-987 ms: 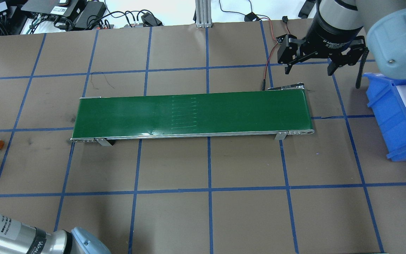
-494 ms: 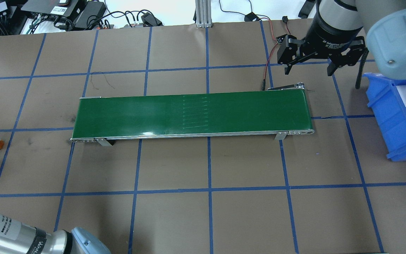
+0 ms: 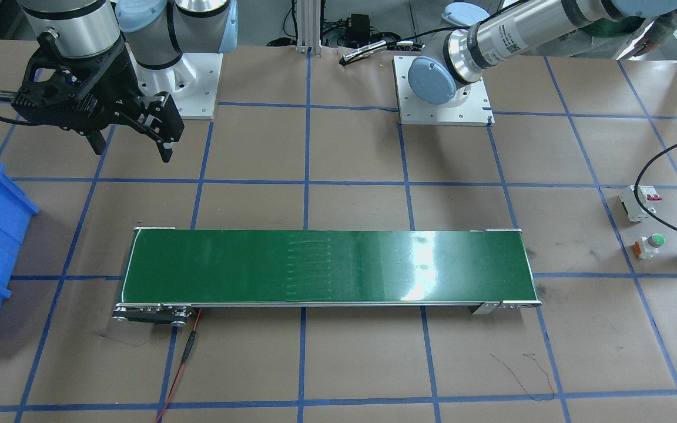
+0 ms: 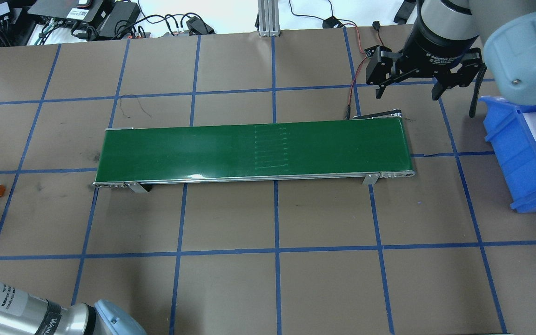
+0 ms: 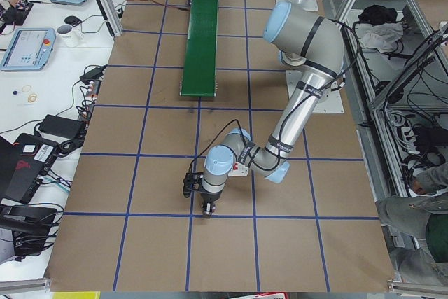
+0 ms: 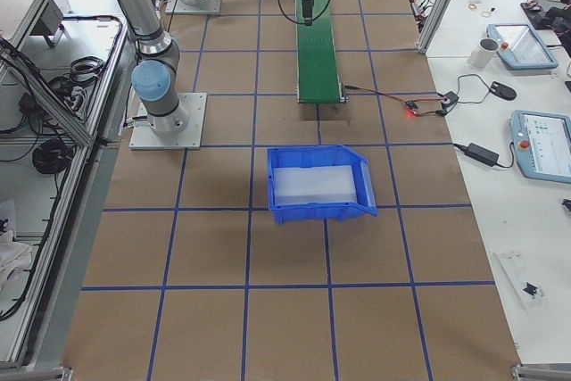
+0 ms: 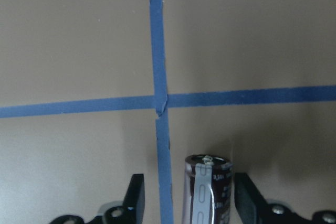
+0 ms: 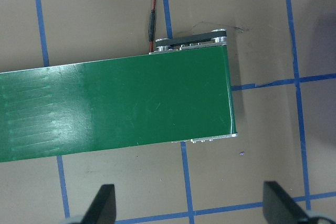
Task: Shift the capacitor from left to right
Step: 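Lift the brown capacitor upward with the left gripper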
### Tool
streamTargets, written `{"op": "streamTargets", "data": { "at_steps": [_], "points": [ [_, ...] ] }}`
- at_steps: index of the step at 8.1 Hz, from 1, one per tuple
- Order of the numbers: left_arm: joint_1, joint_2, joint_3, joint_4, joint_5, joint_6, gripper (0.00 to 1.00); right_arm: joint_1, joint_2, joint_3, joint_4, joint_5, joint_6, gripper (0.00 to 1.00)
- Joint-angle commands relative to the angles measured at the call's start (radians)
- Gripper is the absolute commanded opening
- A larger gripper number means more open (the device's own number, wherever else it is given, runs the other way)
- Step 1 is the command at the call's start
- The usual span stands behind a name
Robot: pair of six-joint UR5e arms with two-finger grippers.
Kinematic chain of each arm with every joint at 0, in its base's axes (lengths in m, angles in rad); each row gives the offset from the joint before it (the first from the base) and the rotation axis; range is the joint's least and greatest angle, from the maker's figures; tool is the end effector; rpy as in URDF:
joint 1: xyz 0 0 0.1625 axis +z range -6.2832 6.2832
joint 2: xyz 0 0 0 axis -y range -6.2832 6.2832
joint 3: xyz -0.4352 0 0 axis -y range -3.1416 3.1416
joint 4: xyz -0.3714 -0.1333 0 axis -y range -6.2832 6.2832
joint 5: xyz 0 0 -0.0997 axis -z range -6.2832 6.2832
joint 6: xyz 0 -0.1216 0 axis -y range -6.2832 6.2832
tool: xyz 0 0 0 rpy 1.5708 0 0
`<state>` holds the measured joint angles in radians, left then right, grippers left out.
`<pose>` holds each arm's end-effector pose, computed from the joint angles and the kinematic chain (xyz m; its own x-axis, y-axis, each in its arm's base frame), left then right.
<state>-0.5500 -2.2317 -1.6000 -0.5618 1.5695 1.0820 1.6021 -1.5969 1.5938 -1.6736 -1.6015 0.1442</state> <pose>0.5154 -0.4725 0.1854 -0.9603 0.0380 -0.2762 0.0817 0.9856 -0.1483 0.1443 -0.4677 0.4884 -0.9932 0.1151 0.0150 0.1128 0.9876 -0.1090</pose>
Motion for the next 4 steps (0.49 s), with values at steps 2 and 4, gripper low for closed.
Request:
{"op": "streamTargets", "data": {
  "at_steps": [2,4],
  "points": [
    [-0.001,-0.019,0.000,0.014,-0.032,-0.033,0.67,-0.001,0.000,0.000,0.000,0.000,0.000,1.00],
    [-0.001,-0.020,0.000,0.014,-0.029,-0.051,0.67,0.001,0.000,0.000,-0.002,0.002,0.000,1.00]
  ]
}}
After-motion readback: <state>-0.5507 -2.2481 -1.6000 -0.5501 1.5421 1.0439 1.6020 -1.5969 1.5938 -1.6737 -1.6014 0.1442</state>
